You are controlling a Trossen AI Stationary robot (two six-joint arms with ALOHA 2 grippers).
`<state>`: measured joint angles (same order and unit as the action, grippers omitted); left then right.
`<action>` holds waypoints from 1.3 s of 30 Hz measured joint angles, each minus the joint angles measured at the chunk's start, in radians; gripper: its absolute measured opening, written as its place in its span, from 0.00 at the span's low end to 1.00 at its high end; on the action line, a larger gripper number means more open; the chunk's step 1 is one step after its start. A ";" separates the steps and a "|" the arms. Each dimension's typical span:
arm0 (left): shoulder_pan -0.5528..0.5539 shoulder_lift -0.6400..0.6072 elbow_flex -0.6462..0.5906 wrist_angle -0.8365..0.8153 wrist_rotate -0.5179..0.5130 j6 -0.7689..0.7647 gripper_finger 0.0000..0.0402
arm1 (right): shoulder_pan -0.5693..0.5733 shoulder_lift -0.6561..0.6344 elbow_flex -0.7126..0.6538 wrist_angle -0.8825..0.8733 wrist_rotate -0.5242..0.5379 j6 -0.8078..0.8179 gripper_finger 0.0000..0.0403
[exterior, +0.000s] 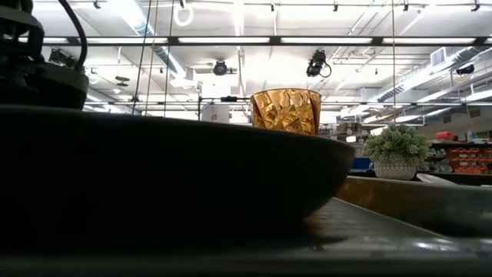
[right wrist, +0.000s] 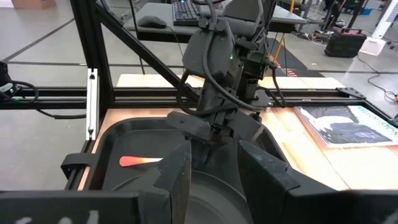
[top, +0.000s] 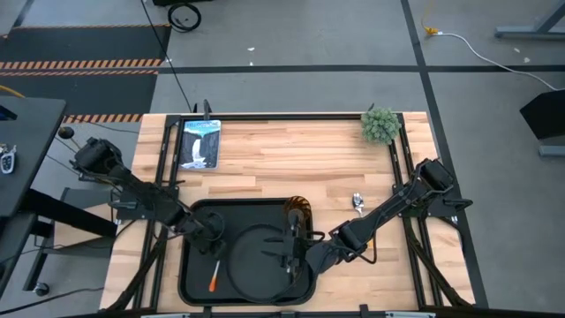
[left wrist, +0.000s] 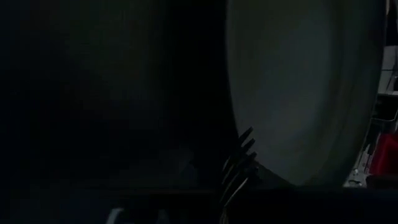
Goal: Pick and place plate/cup/fork/spoon on tray
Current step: Put the orange fork to the left of the black plate on the black serving tray
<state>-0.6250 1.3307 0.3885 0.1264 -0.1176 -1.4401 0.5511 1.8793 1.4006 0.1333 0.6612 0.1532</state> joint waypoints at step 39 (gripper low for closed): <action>-0.018 -0.016 -0.005 -0.138 -0.177 -0.202 0.11 | 0.029 0.001 0.000 0.004 0.061 -0.018 0.34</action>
<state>-0.6434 1.3151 0.3836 -0.0113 -0.2947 -1.6421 0.5805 1.8801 1.4006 0.1371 0.7219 0.1352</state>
